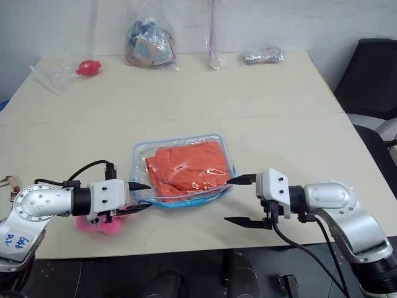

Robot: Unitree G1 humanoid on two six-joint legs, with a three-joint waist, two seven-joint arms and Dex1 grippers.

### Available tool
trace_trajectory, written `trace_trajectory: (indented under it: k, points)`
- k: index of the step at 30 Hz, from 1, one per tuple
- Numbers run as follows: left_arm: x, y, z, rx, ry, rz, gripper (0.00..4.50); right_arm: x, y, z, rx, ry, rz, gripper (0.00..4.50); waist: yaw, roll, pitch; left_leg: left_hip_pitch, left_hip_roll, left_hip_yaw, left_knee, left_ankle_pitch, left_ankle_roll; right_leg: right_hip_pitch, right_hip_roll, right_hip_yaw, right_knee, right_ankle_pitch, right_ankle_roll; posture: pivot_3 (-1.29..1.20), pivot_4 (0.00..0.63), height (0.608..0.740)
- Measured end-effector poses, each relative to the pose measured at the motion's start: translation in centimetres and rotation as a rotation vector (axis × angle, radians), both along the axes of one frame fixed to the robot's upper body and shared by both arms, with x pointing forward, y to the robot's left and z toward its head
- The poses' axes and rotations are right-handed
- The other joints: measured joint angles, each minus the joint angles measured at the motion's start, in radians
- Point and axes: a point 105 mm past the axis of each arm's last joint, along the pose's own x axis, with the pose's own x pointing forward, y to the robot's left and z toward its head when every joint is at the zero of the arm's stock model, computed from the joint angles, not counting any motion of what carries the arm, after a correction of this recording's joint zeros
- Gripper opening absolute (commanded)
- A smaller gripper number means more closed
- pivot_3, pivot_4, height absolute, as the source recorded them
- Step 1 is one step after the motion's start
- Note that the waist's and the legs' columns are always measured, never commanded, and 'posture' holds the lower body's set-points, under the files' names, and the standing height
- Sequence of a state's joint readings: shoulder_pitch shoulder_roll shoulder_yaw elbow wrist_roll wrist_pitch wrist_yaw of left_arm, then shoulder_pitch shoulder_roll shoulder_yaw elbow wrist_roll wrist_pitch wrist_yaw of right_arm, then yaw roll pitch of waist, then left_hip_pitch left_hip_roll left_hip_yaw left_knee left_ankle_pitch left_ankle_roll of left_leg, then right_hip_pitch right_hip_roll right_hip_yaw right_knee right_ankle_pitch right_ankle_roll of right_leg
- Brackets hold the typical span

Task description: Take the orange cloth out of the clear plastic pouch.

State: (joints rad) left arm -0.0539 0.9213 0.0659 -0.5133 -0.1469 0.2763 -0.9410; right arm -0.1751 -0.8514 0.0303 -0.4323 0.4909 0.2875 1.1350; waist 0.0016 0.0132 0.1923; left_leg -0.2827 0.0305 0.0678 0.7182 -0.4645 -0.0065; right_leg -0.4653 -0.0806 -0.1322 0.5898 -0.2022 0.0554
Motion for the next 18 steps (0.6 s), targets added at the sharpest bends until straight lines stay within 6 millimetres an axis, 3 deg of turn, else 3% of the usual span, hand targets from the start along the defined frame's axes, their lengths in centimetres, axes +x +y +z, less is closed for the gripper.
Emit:
trace_trajectory:
  k: [12, 15, 18]
  points:
    - [0.53, 0.32, 0.61, 0.019, -0.067, 0.009, 2.20, 0.24, 0.09, 0.30, -0.002, -0.004, -0.005, 4.50, 0.001, 0.000, 0.000, 0.000, 0.000, 0.000, 0.000, 0.000, 0.000, 0.000, 0.000, 0.000, 0.000, 0.000, 0.000, 0.00, 0.150, 0.740]
    - [0.49, 0.01, 0.26, 0.014, -0.061, 0.002, 1.58, 0.33, 0.17, 0.53, -0.002, -0.013, -0.003, 4.50, 0.001, 0.000, 0.000, 0.000, 0.000, 0.000, 0.000, 0.000, 0.000, 0.000, 0.000, 0.000, 0.000, 0.000, 0.000, 0.00, 0.150, 0.740]
    - [0.48, -0.10, 0.23, 0.008, -0.060, -0.001, 0.63, 0.42, 0.20, 0.63, -0.003, -0.015, -0.004, 4.50, 0.001, 0.000, 0.000, 0.000, 0.000, 0.000, 0.000, 0.000, 0.000, 0.000, 0.000, 0.000, 0.000, 0.000, 0.000, 0.00, 0.150, 0.740]
